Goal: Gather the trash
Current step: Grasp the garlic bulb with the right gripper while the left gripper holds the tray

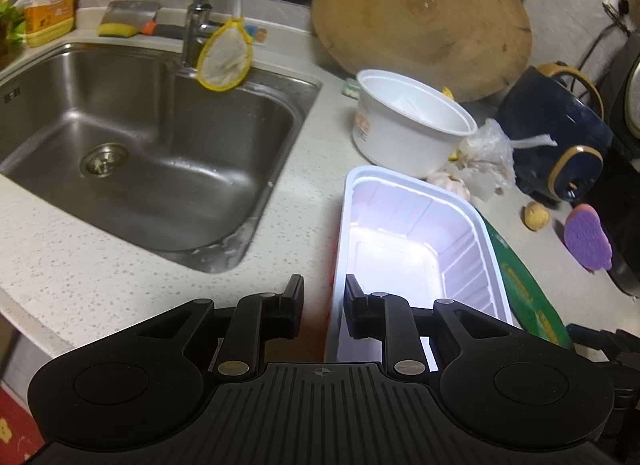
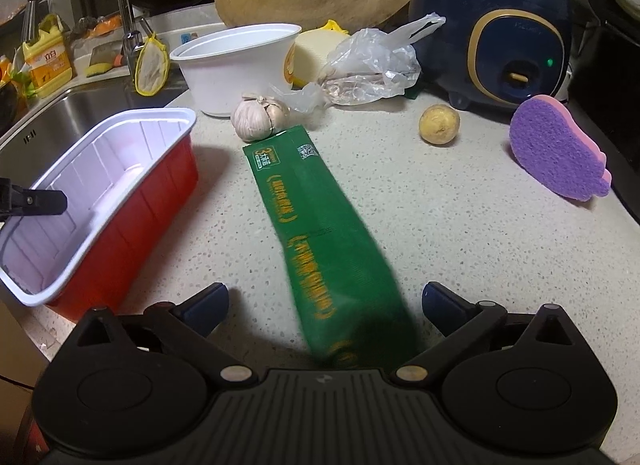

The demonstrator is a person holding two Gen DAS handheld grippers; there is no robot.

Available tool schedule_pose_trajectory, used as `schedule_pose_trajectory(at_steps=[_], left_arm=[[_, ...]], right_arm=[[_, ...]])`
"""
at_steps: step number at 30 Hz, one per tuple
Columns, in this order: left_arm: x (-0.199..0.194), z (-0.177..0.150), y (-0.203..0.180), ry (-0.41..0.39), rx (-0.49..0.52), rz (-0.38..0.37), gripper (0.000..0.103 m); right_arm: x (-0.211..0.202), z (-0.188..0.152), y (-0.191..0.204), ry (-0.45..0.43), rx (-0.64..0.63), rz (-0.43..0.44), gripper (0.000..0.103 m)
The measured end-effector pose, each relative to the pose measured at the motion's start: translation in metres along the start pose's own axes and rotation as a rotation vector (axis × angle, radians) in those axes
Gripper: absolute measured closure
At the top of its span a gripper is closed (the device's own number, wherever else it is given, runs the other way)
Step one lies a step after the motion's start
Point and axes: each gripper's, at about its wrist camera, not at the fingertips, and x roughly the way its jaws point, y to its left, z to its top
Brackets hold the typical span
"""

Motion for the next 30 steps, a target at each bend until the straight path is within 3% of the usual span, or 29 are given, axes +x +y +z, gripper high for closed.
schedule_pose_trajectory(at_steps=[5, 7, 11, 14, 21, 26, 30], left_arm=[[-0.005, 0.002, 0.008, -0.020, -0.023, 0.007, 0.079], [-0.008, 0.003, 0.007, -0.025, -0.020, -0.005, 0.079], [-0.013, 0.005, 0.002, -0.043, -0.017, -0.020, 0.079], [-0.018, 0.004, 0.000, -0.057, -0.013, -0.022, 0.079], [-0.025, -0.001, 0.003, -0.065, -0.026, -0.002, 0.079], [-0.030, -0.001, 0.002, -0.079, -0.016, 0.015, 0.079], [-0.026, -0.001, 0.002, -0.073, -0.004, 0.017, 0.079]], right_arm=[[-0.001, 0.000, 0.001, -0.001, -0.030, 0.029, 0.001], [-0.003, 0.004, -0.001, -0.003, -0.020, 0.045, 0.011], [-0.017, 0.023, -0.005, -0.113, -0.018, 0.059, 0.013], [-0.015, 0.045, -0.004, -0.144, -0.030, 0.069, 0.013], [0.036, 0.101, 0.005, -0.050, 0.041, 0.185, 0.018], [0.091, 0.135, 0.016, 0.049, 0.091, 0.182, 0.027], [0.112, 0.146, 0.026, 0.065, 0.049, 0.149, 0.038]])
